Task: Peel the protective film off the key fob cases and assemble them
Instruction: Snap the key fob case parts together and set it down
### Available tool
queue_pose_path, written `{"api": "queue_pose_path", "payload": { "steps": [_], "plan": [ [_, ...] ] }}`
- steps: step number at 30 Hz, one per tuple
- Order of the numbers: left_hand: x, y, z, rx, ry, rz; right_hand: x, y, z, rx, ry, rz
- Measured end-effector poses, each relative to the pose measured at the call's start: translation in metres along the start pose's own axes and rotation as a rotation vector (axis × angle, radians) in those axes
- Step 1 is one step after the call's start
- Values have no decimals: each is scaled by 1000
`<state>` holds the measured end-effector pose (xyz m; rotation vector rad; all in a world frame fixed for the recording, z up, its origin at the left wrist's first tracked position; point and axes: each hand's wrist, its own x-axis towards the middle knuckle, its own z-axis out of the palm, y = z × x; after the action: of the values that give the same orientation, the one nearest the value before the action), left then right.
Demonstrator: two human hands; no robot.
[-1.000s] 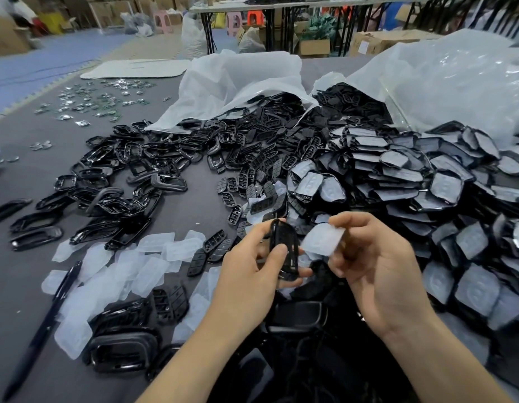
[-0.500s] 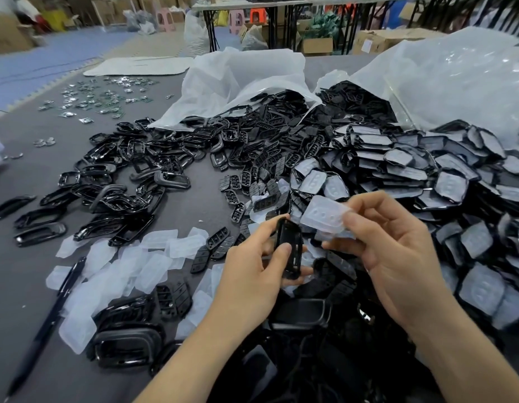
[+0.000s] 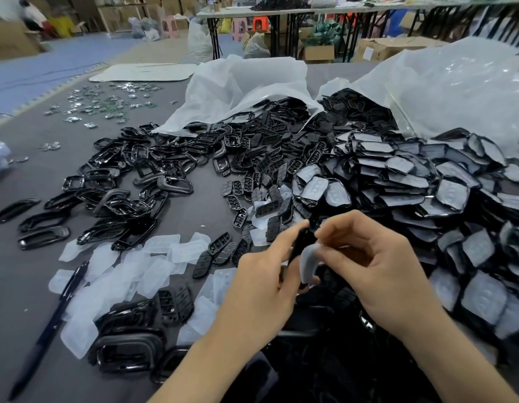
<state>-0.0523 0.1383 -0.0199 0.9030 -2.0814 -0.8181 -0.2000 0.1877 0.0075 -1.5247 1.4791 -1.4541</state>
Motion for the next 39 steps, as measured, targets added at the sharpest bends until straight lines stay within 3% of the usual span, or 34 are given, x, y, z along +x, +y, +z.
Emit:
{"api": "queue_pose_path", "payload": {
  "steps": [5,10,17,27,39],
  "plan": [
    [-1,3,0,75,-4,59,-5,5,13,-215,139,-104],
    [0,4,-2,126,-17,117,-5,5,13,-239,198,-173],
    [0,7,-4,153,-31,142,-4,7,12,-82,199,-33],
    [0,7,-7,179,-48,121,-4,2,11,10,192,-1],
    [0,2,-1,-23,-74,87,-1,3,10,203,141,99]
  ]
}}
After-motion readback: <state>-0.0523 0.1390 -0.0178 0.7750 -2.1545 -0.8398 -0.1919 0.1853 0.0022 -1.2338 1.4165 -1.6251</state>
